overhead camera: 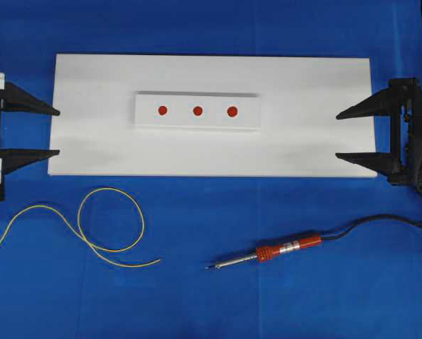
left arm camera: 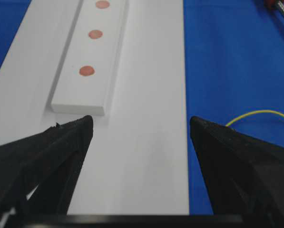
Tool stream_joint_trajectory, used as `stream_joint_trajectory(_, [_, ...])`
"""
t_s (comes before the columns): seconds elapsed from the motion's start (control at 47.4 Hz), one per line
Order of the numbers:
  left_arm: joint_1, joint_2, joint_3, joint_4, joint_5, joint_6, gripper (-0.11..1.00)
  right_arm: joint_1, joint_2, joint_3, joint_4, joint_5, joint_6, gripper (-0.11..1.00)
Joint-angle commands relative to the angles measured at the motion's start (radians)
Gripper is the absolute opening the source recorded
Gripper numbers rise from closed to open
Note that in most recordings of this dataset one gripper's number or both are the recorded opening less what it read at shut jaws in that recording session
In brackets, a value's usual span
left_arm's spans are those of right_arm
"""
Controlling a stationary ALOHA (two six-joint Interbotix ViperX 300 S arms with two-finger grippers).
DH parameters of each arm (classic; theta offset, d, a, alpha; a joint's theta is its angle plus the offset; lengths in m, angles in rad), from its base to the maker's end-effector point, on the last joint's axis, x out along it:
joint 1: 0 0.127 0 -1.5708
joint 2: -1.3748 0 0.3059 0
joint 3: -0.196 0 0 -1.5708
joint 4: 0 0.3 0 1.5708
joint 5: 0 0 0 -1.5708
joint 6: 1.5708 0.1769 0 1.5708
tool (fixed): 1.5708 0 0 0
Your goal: Touch the tip of the soldering iron to the tip of the solder at the mark.
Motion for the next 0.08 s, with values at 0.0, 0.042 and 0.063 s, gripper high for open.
stream_joint_trajectory(0.0, [-0.002, 0.005, -0.011, 0.002, -0.005, -0.002, 0.78, 0.000, 0.006, -0.011, 0.003, -0.008, 0.002, 0.74])
stream_joint_trajectory(0.042, [-0.002, 0.005, -0.011, 0.002, -0.005, -0.002, 0.78, -0.002, 0.006, -0.011, 0.003, -0.008, 0.002, 0.74])
stream_joint_trajectory(0.063, [-0.002, 0.005, -0.012, 0.002, -0.005, -0.002, 0.78, 0.000, 0.006, -0.011, 0.003, -0.008, 0.002, 0.74])
